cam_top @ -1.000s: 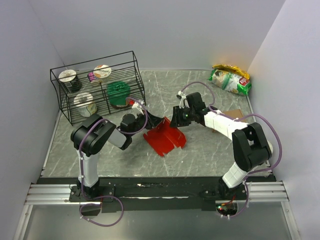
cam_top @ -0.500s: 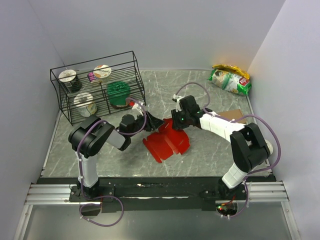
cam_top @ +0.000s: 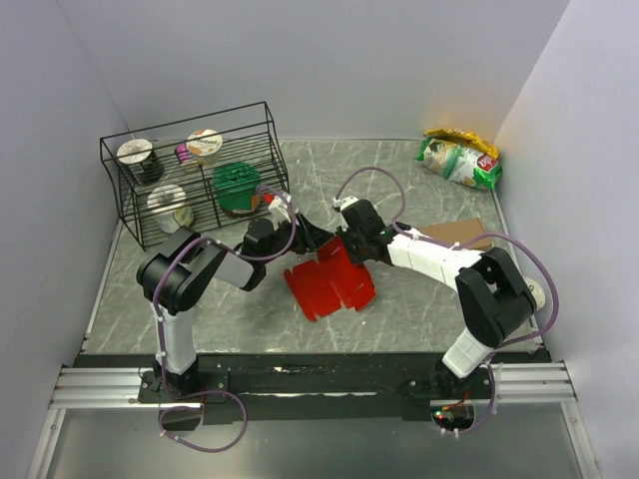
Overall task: Fold the paper box
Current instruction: Fold the paper box at the center of the board.
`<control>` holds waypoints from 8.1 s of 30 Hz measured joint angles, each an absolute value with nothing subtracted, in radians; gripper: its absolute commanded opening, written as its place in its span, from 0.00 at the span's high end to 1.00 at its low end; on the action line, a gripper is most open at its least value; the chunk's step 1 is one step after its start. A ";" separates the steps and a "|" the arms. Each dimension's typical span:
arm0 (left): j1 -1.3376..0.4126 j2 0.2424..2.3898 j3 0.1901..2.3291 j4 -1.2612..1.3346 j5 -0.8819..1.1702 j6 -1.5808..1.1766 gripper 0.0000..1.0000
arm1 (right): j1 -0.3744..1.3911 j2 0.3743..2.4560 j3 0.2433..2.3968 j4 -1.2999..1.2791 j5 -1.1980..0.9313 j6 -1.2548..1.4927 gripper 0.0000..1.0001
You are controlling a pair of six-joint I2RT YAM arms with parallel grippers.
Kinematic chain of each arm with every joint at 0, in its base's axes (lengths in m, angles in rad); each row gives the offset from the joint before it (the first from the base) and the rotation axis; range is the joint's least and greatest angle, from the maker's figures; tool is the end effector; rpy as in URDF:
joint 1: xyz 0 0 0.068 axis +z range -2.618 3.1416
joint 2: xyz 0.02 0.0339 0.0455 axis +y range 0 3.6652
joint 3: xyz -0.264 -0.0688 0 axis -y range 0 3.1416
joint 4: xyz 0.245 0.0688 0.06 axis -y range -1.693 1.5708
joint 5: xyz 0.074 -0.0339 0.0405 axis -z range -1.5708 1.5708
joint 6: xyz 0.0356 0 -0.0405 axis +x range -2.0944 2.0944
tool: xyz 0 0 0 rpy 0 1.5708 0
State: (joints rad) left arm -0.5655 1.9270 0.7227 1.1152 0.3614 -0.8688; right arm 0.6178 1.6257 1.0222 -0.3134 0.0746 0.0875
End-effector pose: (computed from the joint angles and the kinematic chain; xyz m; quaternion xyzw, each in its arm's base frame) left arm 0.2995 -0.2050 0.1442 0.0102 0.7359 -0.5363 0.4132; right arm 0.2761 0.1930 0.2005 -0.2364 0.9164 0.0777 0.3134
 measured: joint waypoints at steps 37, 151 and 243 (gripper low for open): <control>-0.495 2.016 0.811 1.166 0.465 -0.937 0.22 | 0.834 1.678 1.040 -0.157 0.513 -0.276 1.00; -0.593 1.993 0.744 1.083 0.387 -0.832 0.68 | 0.494 1.515 0.934 -0.263 -0.073 -0.022 1.00; -0.308 1.748 0.469 1.248 0.729 -0.662 0.33 | 1.022 1.599 0.746 0.350 0.620 -0.673 1.00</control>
